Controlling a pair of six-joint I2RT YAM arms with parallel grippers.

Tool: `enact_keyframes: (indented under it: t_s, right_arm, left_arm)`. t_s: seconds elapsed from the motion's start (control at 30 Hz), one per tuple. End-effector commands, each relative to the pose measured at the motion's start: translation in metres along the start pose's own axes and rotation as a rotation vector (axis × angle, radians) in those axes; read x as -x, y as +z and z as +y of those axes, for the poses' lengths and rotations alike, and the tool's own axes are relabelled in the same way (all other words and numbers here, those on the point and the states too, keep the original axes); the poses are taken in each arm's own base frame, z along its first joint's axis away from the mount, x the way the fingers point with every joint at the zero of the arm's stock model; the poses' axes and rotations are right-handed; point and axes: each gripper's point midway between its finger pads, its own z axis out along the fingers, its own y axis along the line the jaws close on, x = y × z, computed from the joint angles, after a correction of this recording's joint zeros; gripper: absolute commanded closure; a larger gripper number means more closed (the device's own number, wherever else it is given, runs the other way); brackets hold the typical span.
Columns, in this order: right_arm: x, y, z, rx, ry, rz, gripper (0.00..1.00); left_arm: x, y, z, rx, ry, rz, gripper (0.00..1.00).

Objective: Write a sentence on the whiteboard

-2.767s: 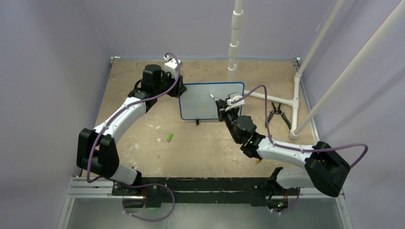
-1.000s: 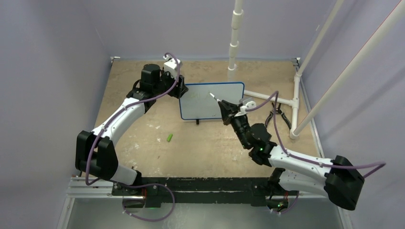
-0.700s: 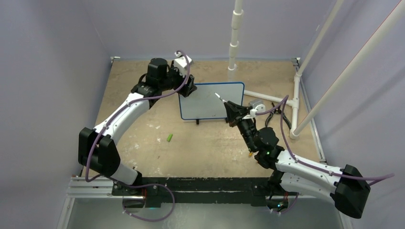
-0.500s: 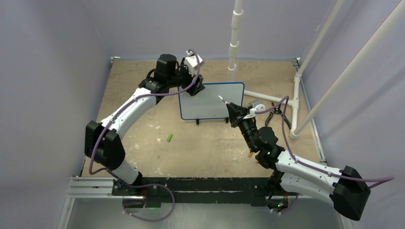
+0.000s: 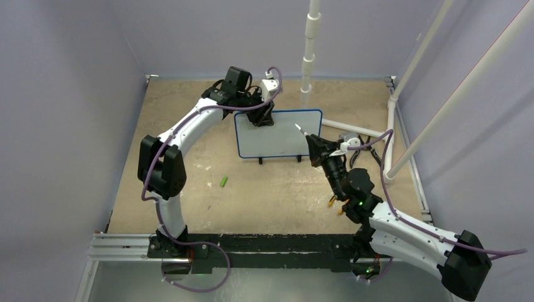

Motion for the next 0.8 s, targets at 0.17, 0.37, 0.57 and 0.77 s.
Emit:
enact_keyframes:
  t_s: [0.17, 0.37, 0.57, 0.77]
  right_arm:
    - [0.018, 0.0, 0.013, 0.065, 0.02, -0.02, 1.0]
    - [0.015, 0.001, 0.016, 0.091, -0.013, -0.021, 1.0]
    - [-0.003, 0.003, 0.023, 0.137, -0.038, -0.011, 1.0]
    - [-0.014, 0.007, 0.024, 0.146, -0.055, -0.014, 1.0]
  left_arm:
    - [0.003, -0.019, -0.027, -0.123, -0.006, 0.014, 0.82]
    - [-0.004, -0.018, -0.033, -0.152, -0.035, 0.03, 1.0]
    - [-0.01, -0.015, -0.03, -0.166, -0.066, 0.021, 1.0]
    - [-0.008, -0.02, -0.018, -0.105, -0.074, -0.029, 0.85]
